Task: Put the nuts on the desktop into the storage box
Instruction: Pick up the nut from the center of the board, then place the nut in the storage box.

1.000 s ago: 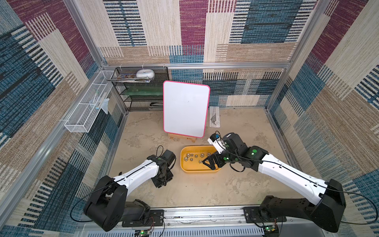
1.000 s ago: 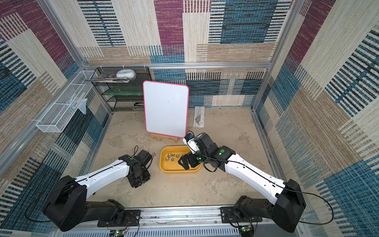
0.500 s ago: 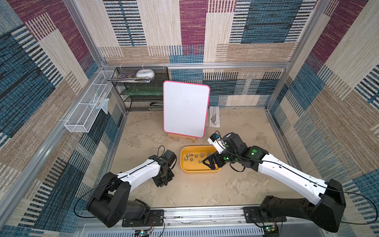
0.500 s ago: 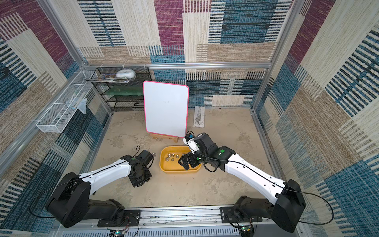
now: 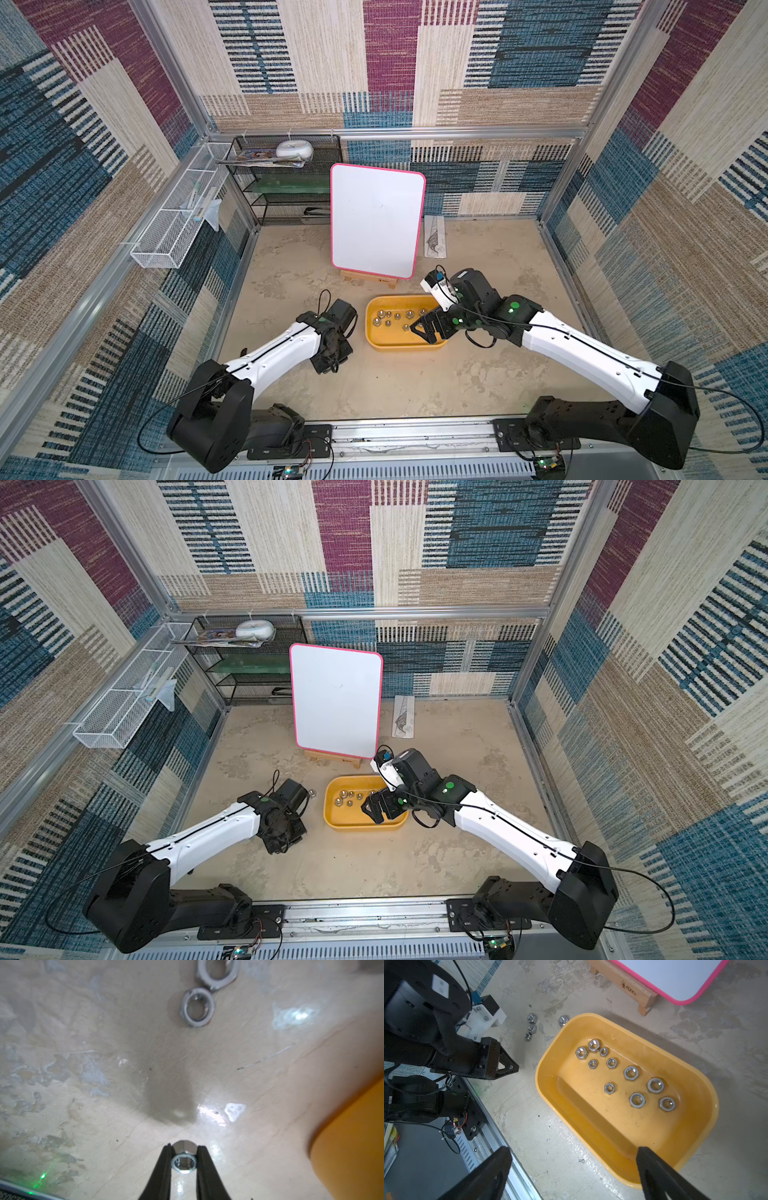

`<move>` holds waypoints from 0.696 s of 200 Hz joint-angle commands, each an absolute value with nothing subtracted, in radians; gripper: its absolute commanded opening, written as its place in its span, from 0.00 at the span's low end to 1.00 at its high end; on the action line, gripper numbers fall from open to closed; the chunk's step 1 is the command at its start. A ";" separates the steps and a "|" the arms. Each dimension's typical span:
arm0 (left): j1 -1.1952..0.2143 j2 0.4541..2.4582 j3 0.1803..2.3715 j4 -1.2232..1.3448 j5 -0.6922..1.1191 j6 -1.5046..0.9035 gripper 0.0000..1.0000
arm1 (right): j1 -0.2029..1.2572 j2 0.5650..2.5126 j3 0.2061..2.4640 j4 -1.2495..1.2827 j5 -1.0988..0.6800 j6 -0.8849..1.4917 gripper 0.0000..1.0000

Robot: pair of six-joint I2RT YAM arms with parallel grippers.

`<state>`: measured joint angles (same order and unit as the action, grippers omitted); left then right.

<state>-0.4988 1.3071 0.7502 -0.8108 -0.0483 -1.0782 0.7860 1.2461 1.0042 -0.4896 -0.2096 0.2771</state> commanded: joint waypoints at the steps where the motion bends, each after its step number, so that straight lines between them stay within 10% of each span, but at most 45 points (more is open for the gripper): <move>1: -0.500 1.284 0.817 -0.892 -0.069 -1.023 0.16 | 0.787 1.238 1.009 -0.499 -0.190 0.287 0.99; 139: -0.694 1.748 1.404 -0.920 -0.007 -0.865 0.18 | 0.787 1.023 0.872 -0.520 -0.063 0.407 0.99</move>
<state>-0.6743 1.6730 1.3571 -0.9039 -0.0257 -0.9070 0.7868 1.0420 0.8822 -0.5041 -0.0872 0.3775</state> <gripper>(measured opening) 0.220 0.993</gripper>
